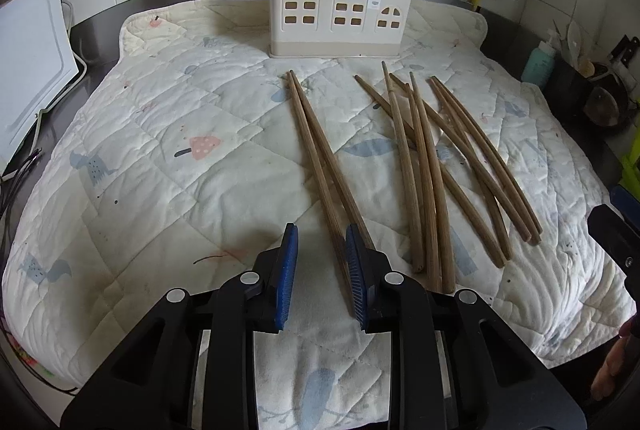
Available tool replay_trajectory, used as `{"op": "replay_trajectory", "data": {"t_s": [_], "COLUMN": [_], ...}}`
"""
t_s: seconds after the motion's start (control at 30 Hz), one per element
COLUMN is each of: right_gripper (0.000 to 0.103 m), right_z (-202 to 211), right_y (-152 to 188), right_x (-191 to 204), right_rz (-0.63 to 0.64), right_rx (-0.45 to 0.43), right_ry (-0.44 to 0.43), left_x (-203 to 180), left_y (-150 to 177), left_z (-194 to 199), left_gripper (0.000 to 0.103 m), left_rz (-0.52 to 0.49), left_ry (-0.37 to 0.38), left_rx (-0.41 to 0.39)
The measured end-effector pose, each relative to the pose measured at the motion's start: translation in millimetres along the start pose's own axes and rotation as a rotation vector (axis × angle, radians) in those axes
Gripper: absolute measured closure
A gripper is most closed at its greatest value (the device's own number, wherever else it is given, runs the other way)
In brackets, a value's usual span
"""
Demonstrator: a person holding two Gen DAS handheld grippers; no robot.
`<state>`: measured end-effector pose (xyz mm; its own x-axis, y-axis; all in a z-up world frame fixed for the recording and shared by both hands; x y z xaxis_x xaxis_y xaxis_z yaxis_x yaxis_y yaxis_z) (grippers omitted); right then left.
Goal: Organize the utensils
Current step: 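Lower the left tool onto one wooden chopstick and close while the right tool approaches the chopsticks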
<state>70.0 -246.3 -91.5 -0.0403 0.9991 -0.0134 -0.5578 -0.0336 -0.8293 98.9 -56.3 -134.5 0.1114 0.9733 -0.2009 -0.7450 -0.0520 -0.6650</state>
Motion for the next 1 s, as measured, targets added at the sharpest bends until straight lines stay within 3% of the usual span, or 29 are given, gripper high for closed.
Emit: {"op": "replay_trajectory", "data": {"t_s": [0.2,0.3,0.53,0.63,0.8,1.0], "right_gripper": [0.009,0.021,0.023,0.023,0.034,0.05], "right_z": [-8,-13,-23,-24,-29,-35], "right_y": [3,5,14,15,19,22], "right_x": [-3,-4,-10,-10,-7,-3], "right_rz": [-0.001,-0.005,-0.032,-0.039,-0.038,-0.052], "right_rx": [0.008,0.024,0.056,0.06,0.081,0.102], "right_ry": [-0.009,-0.024,-0.038,-0.042,-0.053,-0.067], "left_x": [-2,-2,-2,-2,4,12], "left_y": [-1,-1,-3,-4,-6,-5], "left_z": [-9,-12,-14,-14,-13,-11], "left_gripper": [0.083,0.083,0.083,0.084,0.095,0.097], "left_rz": [0.025,0.026,0.041,0.042,0.051,0.044], "left_ry": [-0.045,-0.082,-0.116,-0.109,-0.081,-0.055], "left_rx": [0.011,0.005,-0.006,-0.012,-0.008,-0.012]}}
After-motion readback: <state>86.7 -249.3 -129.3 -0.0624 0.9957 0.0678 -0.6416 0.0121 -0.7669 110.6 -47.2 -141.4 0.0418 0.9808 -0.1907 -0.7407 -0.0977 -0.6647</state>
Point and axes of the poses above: each gripper's, at about its wrist camera, not at the fingertips, and z roughly against the way its jaws point, x to its left, y to its underside, the point moved 7 cm from there along -z, roughly the way its jaws point, and after that the axes turned 10 degrees about y, right-handed, at the moved point
